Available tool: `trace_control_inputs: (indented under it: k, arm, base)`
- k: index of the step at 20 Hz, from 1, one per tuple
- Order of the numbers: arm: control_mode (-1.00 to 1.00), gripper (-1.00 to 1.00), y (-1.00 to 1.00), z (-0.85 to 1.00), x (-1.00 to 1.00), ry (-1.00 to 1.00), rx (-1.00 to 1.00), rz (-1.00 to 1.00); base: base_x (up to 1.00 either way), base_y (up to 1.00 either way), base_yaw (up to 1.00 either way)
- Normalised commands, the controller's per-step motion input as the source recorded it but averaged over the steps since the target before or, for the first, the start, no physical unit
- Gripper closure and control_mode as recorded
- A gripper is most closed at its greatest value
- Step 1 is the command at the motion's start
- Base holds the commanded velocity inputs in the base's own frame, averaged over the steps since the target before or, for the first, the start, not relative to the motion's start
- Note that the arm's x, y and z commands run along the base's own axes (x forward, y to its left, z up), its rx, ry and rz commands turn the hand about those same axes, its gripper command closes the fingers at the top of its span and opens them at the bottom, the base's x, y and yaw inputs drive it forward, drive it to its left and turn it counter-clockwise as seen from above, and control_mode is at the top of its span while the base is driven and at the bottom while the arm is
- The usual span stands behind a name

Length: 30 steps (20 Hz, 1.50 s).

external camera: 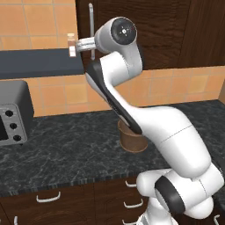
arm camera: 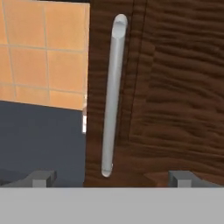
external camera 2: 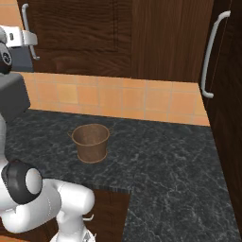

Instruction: Open the cabinet, pick up the bread from the cabinet and place it in the basket. Then move the basket to the dining counter.

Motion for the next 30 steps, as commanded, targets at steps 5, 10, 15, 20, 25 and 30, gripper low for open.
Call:
trace_control_inputs:
  k: [5, 10, 15, 20, 25, 30]
  arm:
    - [-1.0, -1.0, 0.0, 0.0, 0.5, 0.0, 0.0, 0.0]
    - [-1.0, -1.0, 0.04, 0.0, 0.5, 0.0, 0.0, 0.0]
    - [-1.0, -1.0, 0.29, 0.0, 0.36, 0.0, 0.0, -0.05]
    - [-1.0, -1.0, 0.22, 0.0, 0.37, 0.0, 0.0, -0.04]
    - [-1.0, -1.0, -0.02, -0.05, 0.57, 0.0, 0.0, 0.0]
    - [-1.0, 1.0, -0.26, -0.37, 0.5, 0.0, 0.0, 0.0]
  base:
    - [0.0, 0.0, 0.0]
    - [0.0, 0.0, 0.0]
    - [0.0, 0.0, 0.0]
    - [0.0, 0.0, 0.0]
    - [0.0, 0.0, 0.0]
    - [0.0, 0.0, 0.0]
